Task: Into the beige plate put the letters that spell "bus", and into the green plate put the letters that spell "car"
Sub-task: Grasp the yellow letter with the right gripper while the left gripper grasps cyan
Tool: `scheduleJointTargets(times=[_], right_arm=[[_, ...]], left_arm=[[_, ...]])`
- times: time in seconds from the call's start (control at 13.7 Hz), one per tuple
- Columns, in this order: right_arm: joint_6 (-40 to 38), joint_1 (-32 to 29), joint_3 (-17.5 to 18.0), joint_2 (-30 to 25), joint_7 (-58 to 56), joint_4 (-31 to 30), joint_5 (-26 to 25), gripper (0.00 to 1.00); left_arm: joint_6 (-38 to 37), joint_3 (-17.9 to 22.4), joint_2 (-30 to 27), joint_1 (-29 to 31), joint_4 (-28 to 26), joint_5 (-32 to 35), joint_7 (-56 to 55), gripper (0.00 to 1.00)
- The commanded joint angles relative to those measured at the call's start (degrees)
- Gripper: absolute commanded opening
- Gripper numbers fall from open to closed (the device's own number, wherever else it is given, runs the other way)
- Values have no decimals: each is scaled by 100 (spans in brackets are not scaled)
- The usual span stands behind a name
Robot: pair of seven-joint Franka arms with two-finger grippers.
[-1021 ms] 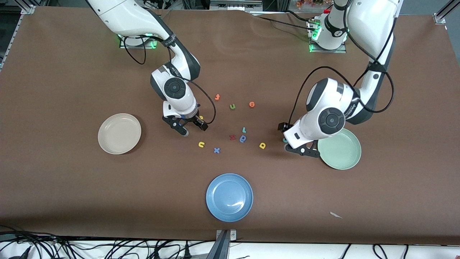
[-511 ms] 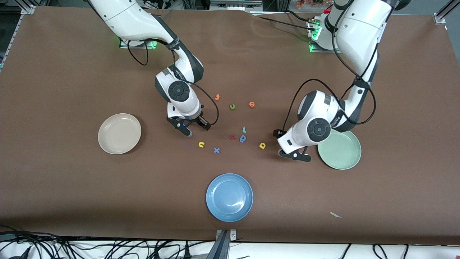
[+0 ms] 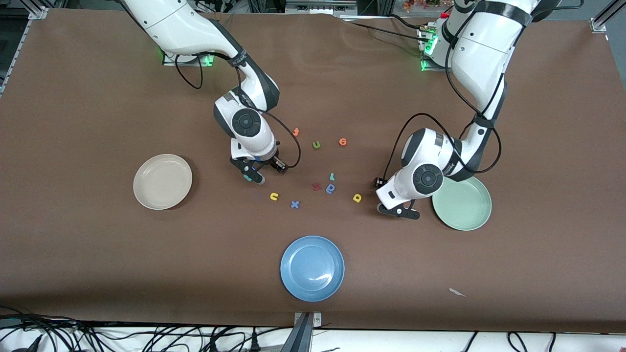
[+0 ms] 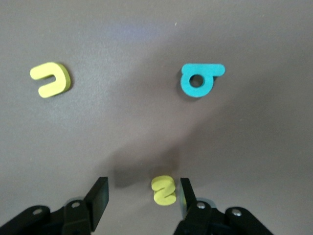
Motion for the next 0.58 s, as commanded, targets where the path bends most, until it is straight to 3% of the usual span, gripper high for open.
scheduleJointTargets(times=[0.0, 0.15, 0.22, 0.51], right_arm=[[34, 4, 32, 126, -17, 107, 100, 65], [34, -14, 32, 135, -122, 81, 109, 62], [34, -22, 24, 135, -148, 72, 109, 62], [34, -31, 32, 126, -193, 54, 109, 58]], left_arm=[[250, 24, 1, -27, -123, 101, -75, 56], [277, 24, 1, -28, -140, 101, -75, 30], [277, 24, 1, -19, -141, 101, -67, 24], [242, 24, -25, -36, -132, 101, -84, 17]])
